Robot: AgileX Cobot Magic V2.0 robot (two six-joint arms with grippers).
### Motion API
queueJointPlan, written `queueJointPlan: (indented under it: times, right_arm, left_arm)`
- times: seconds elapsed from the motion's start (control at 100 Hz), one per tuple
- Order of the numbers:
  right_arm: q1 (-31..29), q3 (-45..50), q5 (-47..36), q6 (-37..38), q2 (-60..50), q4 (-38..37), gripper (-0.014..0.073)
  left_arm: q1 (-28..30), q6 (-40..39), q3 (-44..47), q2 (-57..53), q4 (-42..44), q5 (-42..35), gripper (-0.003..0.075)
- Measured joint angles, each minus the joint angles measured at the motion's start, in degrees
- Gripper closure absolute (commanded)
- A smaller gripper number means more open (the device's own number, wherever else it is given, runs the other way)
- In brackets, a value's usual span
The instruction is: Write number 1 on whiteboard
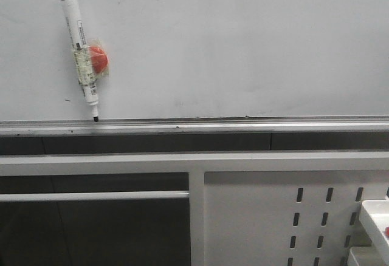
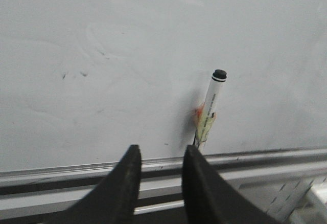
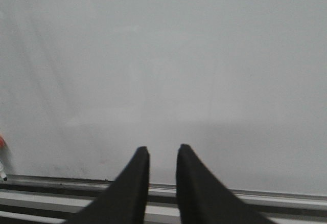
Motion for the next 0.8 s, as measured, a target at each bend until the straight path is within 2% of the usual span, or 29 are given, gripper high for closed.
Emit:
queueJointPlan:
  times: [0.05,0.17,0.36,0.45,0.57,0.71,0.8]
  right_arm:
    - [0.0,-1.4,0.2,-0.5,2.6,-0.3,0.0275]
    - [0.0,-3.0,0.2,-1.2,8.7,-0.6,0.0266]
    - [0.0,-3.6,-0.4,-1.3,13.5,-0.6,0.0266]
    - [0.0,-3.6,-1.2,-1.3,13.6,-0.6,0.0266]
    - [0.9,-3.7,-1.5,-1.4,13.6,-0.6,0.0266]
    - [1.5,-3.7,-1.5,-1.4,13.6,-0.6,0.0266]
    - [1.5,-3.7,-1.5,-1.4,13.6,-0.6,0.0266]
  left_arm:
    - [0.0,3.2,-2.4,4.7,0.6,1.2,0.0308]
    - [-1.5,8.5,-5.1,15.0,-0.9,2.0,0.031]
    - [-10.8,11.9,-5.0,26.1,-4.5,-2.8,0.0311]
    - [-17.0,12.3,-4.7,29.7,-5.0,-9.3,0.0311]
    - [-28.5,12.3,-4.5,34.4,-5.8,-21.1,0.0311]
    - [-42.0,12.4,-4.5,41.7,-8.5,-37.8,0.0311]
    - [-48.6,12.4,-4.5,47.0,-12.9,-49.1,0.0311]
